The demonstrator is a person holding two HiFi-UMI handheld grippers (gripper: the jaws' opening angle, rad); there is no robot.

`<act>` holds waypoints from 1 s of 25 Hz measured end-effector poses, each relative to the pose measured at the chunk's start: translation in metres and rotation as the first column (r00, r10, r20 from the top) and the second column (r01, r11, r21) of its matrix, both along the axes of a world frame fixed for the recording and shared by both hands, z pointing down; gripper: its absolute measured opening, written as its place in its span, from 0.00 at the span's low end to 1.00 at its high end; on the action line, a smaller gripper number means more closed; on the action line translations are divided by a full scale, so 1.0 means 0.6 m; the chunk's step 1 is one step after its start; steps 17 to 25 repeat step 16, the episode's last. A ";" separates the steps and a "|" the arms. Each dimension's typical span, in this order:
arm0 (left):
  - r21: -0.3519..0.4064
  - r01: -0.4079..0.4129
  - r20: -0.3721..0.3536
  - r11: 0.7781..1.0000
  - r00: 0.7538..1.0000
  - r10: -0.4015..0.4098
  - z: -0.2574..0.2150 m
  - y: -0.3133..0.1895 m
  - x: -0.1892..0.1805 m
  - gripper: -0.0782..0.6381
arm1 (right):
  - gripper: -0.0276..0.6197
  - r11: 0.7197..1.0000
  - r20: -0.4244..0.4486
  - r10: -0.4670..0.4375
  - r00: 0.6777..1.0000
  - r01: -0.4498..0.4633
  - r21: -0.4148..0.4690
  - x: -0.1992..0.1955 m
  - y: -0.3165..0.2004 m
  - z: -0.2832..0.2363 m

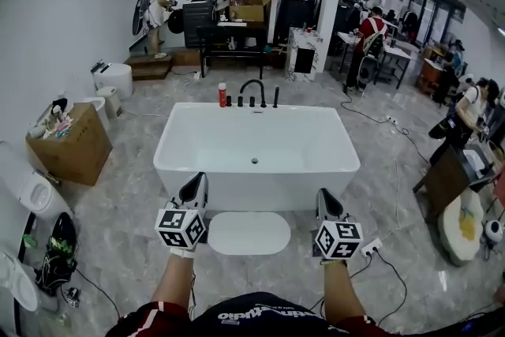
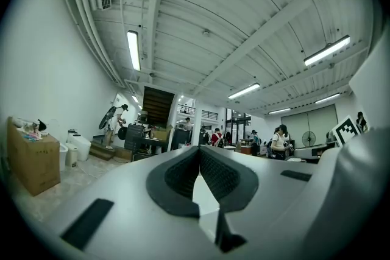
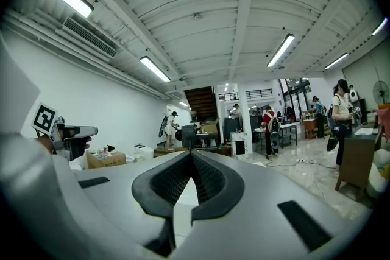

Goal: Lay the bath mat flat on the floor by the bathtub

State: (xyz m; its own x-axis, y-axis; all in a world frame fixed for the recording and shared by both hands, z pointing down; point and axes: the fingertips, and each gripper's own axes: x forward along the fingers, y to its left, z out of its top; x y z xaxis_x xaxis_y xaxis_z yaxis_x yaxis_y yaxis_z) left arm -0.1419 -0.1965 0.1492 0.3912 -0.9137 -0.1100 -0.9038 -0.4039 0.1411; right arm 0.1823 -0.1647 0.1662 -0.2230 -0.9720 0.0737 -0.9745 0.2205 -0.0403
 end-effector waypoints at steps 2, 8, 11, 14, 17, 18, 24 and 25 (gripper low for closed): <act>0.002 -0.001 0.001 1.000 1.000 0.001 0.000 0.000 0.001 0.13 | 0.08 1.000 0.006 0.002 1.000 -0.002 0.008 0.000 0.002 -0.001; 0.002 -0.005 0.005 1.000 1.000 0.005 -0.001 -0.001 0.014 0.13 | 0.08 1.000 0.011 0.010 1.000 -0.010 0.017 0.012 0.005 -0.006; 0.000 -0.007 0.004 1.000 1.000 0.007 -0.002 -0.002 0.016 0.13 | 0.08 1.000 0.013 0.015 1.000 -0.015 0.026 0.012 0.006 -0.011; 0.000 -0.006 0.002 1.000 1.000 0.006 0.000 -0.001 0.014 0.13 | 0.08 1.000 0.015 0.010 1.000 -0.011 0.027 0.007 0.008 -0.009; 0.001 -0.005 0.000 1.000 1.000 0.005 0.002 0.000 0.013 0.13 | 0.08 1.000 0.013 0.006 1.000 -0.006 0.026 0.004 0.009 -0.006; 0.001 -0.005 0.000 1.000 1.000 0.005 0.002 0.000 0.013 0.13 | 0.08 1.000 0.013 0.006 1.000 -0.006 0.026 0.004 0.009 -0.006; 0.001 -0.005 0.000 1.000 1.000 0.005 0.002 0.000 0.013 0.13 | 0.08 1.000 0.013 0.006 1.000 -0.006 0.026 0.004 0.009 -0.006; 0.001 -0.005 0.000 1.000 1.000 0.005 0.002 0.000 0.013 0.13 | 0.08 1.000 0.013 0.006 1.000 -0.006 0.026 0.004 0.009 -0.006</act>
